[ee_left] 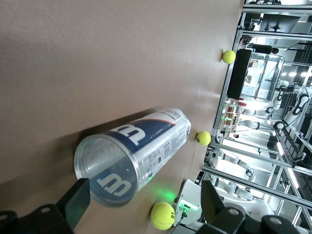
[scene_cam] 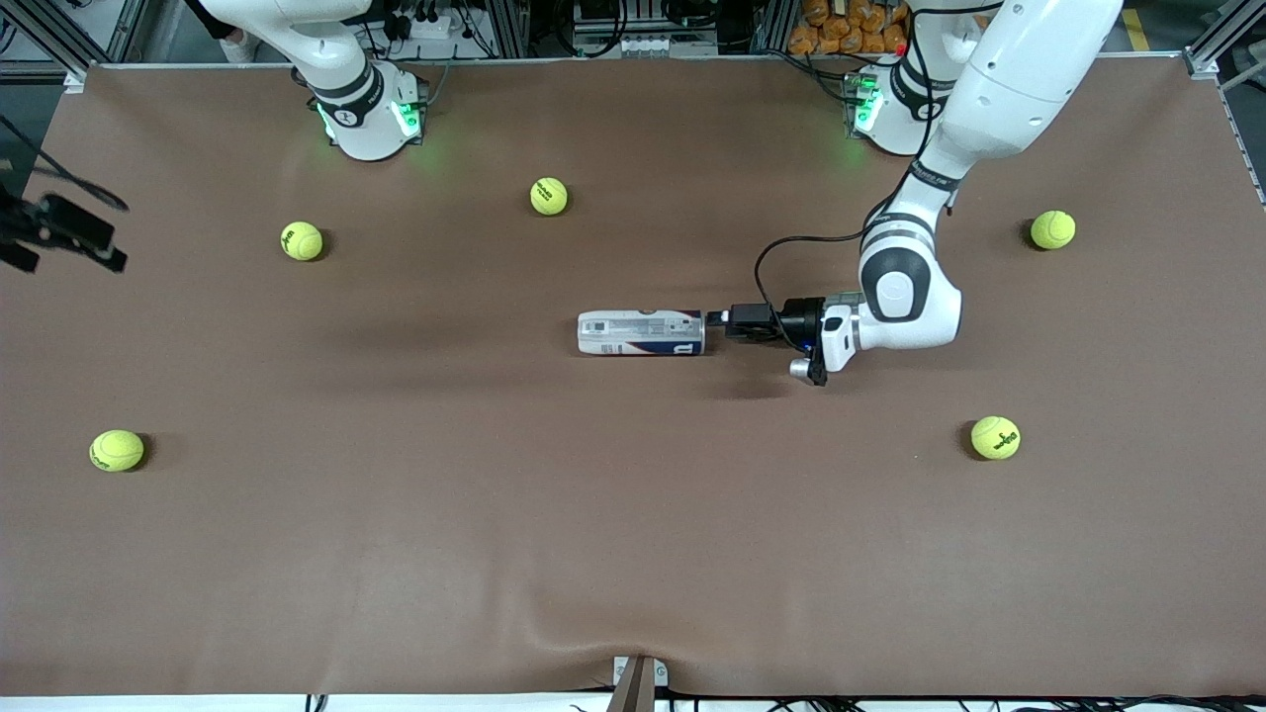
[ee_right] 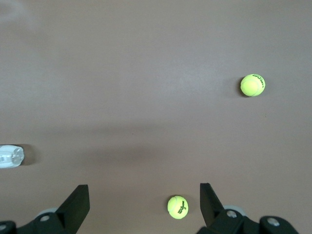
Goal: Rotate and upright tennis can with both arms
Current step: 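Close the left gripper around the can's open end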
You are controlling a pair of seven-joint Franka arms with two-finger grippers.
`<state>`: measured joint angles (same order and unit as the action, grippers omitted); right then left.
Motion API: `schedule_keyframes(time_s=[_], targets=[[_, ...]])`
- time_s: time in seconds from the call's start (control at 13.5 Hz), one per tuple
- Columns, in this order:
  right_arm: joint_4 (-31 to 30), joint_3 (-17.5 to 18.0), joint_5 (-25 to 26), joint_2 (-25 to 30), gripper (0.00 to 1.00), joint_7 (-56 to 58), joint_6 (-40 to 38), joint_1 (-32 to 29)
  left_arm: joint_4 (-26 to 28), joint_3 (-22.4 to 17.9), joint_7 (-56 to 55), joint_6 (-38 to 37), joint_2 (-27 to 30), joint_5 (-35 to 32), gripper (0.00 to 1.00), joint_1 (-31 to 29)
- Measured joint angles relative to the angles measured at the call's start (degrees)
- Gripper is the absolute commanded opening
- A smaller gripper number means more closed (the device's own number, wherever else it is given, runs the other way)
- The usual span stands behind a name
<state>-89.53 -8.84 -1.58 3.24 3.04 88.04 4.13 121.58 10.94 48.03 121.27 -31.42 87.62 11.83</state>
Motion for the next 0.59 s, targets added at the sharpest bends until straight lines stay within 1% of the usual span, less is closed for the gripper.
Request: schedule_keyframes(time_s=[0.15, 0.3, 0.44, 0.52, 0.59], targets=[[-0.19, 0.19, 0.1, 1.51, 1.0, -0.51, -1.25, 0.01, -0.14, 0.02, 0.0, 0.5, -0.31, 0.44, 1.0, 0.82], [-0.2, 0.38, 0.42, 1.52, 1.0, -2.45, -1.74, 0.01, -0.14, 0.04, 0.0, 0.56, -0.31, 2.85, 1.0, 1.97], [-0.14, 0.44, 0.69, 1.5, 1.0, -3.31, -1.73, 0.0, -0.38, 0.05, 0.0, 1.52, -0.35, 4.77, 0.98, 3.43], [0.09, 0.35, 0.7, 1.5, 1.0, -3.68, -1.69, -0.04, -0.81, 0.05, 0.0, 1.86, -0.5, 4.92, 0.88, 3.73], [0.52, 0.23, 0.7, 1.51, 1.0, -3.78, -1.66, -0.08, -1.37, 0.05, 0.01, 2.06, -0.89, 4.92, 0.52, 3.79]])
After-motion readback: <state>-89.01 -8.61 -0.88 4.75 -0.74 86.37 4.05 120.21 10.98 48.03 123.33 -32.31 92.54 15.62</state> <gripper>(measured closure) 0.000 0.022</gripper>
